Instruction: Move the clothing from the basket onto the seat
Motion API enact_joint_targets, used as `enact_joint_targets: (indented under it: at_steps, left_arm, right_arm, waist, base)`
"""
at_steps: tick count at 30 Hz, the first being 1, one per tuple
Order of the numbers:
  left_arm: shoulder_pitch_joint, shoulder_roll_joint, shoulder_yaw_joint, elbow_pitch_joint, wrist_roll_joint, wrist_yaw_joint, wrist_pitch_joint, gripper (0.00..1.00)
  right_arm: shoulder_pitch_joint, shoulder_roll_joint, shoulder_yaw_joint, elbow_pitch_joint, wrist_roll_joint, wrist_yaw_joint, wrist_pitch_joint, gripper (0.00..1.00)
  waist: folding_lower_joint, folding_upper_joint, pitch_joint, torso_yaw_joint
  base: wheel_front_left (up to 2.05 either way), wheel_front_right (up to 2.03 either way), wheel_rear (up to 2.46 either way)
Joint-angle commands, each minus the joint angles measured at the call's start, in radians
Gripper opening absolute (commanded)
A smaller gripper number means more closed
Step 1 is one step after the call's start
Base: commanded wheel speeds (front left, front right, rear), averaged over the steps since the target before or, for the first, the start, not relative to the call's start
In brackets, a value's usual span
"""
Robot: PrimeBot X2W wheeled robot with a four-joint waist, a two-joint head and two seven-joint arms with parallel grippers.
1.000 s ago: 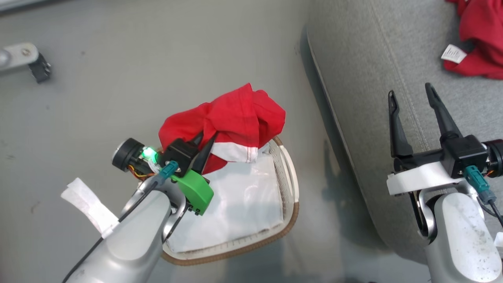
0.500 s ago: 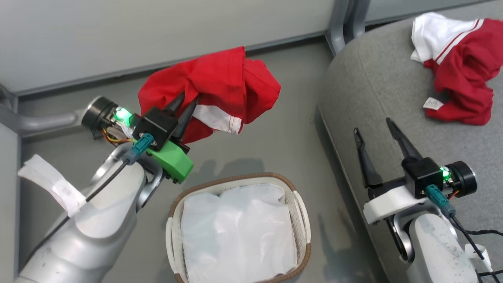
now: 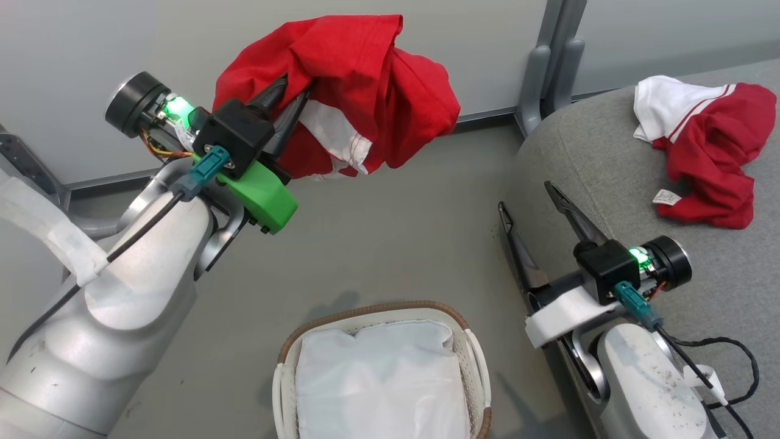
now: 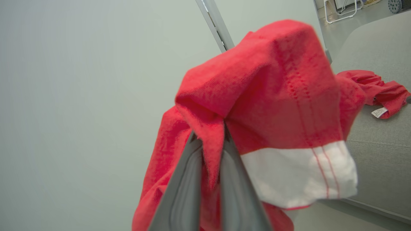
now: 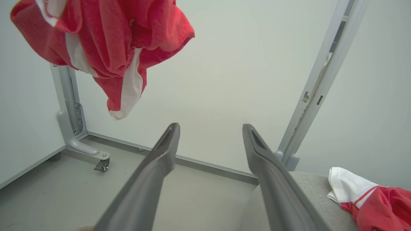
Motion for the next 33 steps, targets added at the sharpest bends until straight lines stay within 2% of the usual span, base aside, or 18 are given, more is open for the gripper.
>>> enact_joint_targets:
  at_steps: [1, 8, 18, 29, 30, 31, 32, 33]
  left_arm:
    - [-0.015, 0.005, -0.004, -0.008, -0.011, 0.001, 0.004, 0.0]
    - [-0.012, -0.002, -0.021, -0.036, -0.019, 0.003, 0.012, 0.0]
    - [0.007, -0.006, -0.048, -0.057, -0.02, 0.005, 0.017, 0.0]
    - [0.054, -0.033, -0.081, -0.091, -0.038, 0.008, 0.001, 0.0]
    - [0.058, -0.035, -0.084, -0.093, -0.037, 0.01, -0.001, 0.0]
    - [0.064, -0.038, -0.088, -0.096, -0.039, 0.01, -0.002, 0.0]
    - [0.07, -0.04, -0.09, -0.098, -0.041, 0.01, -0.003, 0.0]
    - [0.078, -0.042, -0.094, -0.101, -0.045, 0.013, -0.005, 0.0]
  right_arm:
    - [-0.017, -0.003, 0.014, 0.003, 0.007, -0.001, 0.0, 1.0]
    - [-0.122, -0.004, 0.124, 0.031, -0.012, -0.001, 0.0, 1.0]
    - [-0.296, -0.004, 0.19, 0.072, -0.045, -0.001, 0.0, 1.0]
    - [-0.376, -0.003, 0.266, 0.218, -0.004, -0.002, 0.0, 1.0]
    - [-0.38, -0.003, 0.274, 0.228, 0.005, -0.001, 0.0, 0.87]
    - [-0.385, -0.003, 0.283, 0.238, 0.013, -0.001, 0.0, 0.27]
    - [-0.388, -0.003, 0.291, 0.246, 0.018, -0.001, 0.0, 0.02]
    - [-0.391, -0.003, 0.296, 0.252, 0.024, -0.001, 0.0, 0.0]
  waist:
    - [0.0001, 0.0, 0.001, 0.003]
    - [0.0001, 0.0, 0.012, 0.012]
    - [0.0001, 0.0, 0.017, 0.028]
    - [0.0001, 0.0, 0.012, 0.048]
    - [0.0001, 0.0, 0.011, 0.049]
    - [0.0001, 0.0, 0.011, 0.051]
    - [0.0001, 0.0, 0.009, 0.052]
    - [0.0001, 0.0, 0.008, 0.053]
  base:
    - [0.0, 0.0, 0.0]
    - [0.0, 0.0, 0.0]
    - [0.0, 0.0, 0.0]
    - [0.0, 0.0, 0.0]
    - [0.0, 0.0, 0.0]
    - [0.0, 0.0, 0.0]
    - [0.0, 0.0, 0.0]
    - [0.0, 0.0, 0.0]
